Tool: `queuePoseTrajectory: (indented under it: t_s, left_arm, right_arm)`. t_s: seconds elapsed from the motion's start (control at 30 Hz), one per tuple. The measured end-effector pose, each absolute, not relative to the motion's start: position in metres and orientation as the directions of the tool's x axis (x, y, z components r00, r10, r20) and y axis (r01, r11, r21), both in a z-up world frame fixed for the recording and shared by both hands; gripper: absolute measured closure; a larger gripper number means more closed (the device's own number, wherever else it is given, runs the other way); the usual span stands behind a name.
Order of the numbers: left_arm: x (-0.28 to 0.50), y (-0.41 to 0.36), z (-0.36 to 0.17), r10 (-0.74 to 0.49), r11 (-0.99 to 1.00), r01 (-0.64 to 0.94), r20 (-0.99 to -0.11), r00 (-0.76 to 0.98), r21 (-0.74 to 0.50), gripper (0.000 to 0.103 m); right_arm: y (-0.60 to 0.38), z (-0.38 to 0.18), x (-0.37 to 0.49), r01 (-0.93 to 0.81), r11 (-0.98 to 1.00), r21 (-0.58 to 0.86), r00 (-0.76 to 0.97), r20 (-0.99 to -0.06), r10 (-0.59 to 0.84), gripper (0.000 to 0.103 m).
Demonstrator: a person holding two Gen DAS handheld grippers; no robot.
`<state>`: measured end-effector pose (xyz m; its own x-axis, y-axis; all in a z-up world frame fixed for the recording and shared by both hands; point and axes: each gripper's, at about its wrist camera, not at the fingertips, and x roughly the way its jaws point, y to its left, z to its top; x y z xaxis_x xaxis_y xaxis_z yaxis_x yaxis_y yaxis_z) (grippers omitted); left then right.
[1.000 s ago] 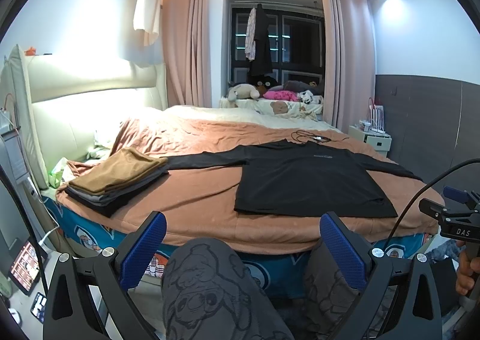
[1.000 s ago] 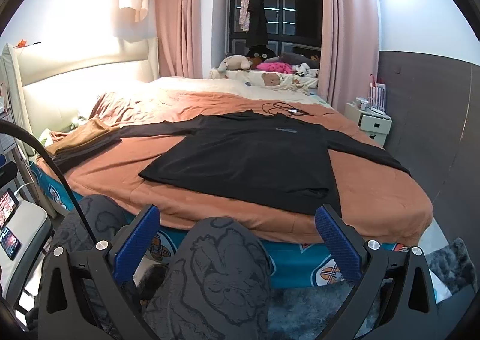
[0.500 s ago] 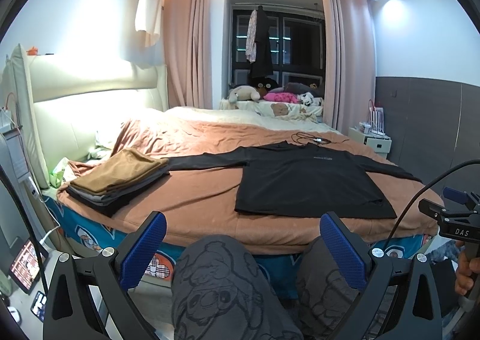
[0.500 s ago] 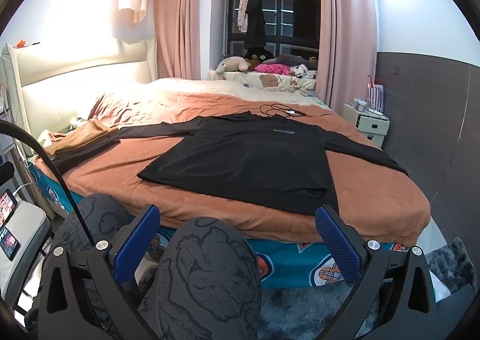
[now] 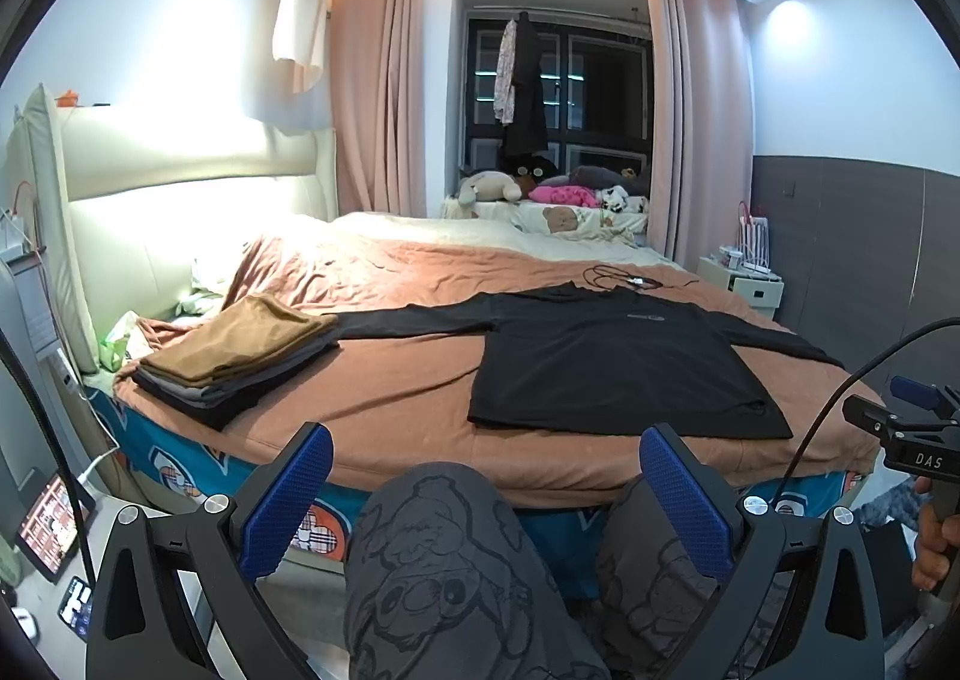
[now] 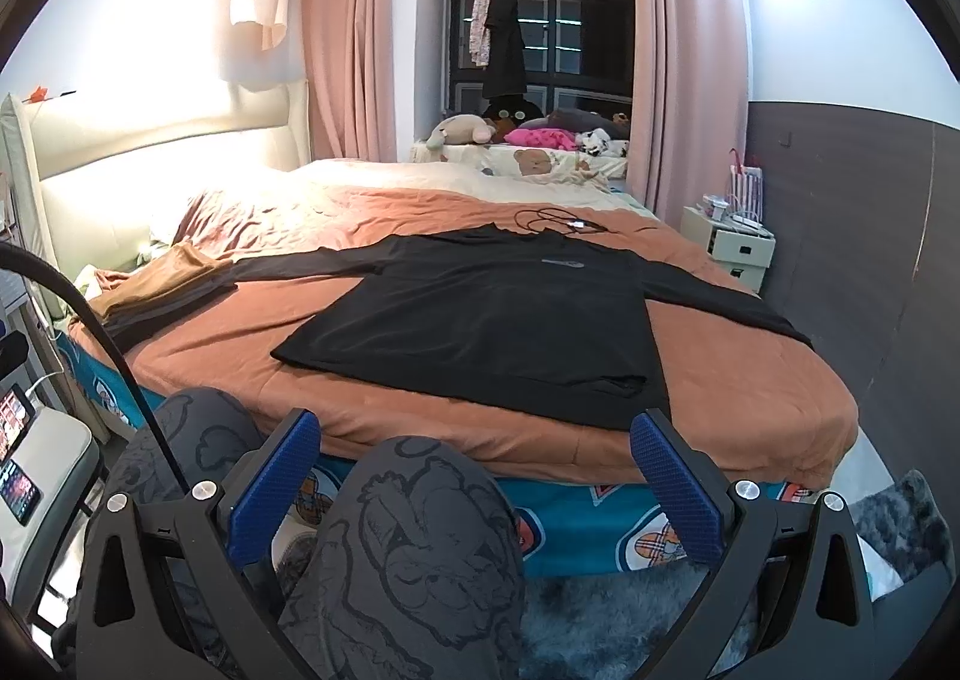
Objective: Fold small clothes
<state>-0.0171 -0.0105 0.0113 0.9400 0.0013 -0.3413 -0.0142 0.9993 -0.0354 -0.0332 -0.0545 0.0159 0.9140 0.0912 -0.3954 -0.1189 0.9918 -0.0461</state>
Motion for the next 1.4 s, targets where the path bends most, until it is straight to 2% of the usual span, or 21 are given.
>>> queuePoseTrajectory:
  t_s: [0.97,1.4]
  left_arm:
    - [-0.027,-0.004,0.014,0.015,0.998,-0.033,-0.317,0.948,-0.052,0.000]
    - [0.000,0.008,0.020,0.008,0.997,-0.031,-0.318,0.948,-0.069,0.000]
  right_arm:
    - [-0.051,0.019,-0.039,-0.145,0.988,-0.046,0.918,-0.379,0.117,0.000]
    - [-0.049,0.023,-0.020,-0.153,0.985,-0.076,0.925,-0.362,0.115,0.000]
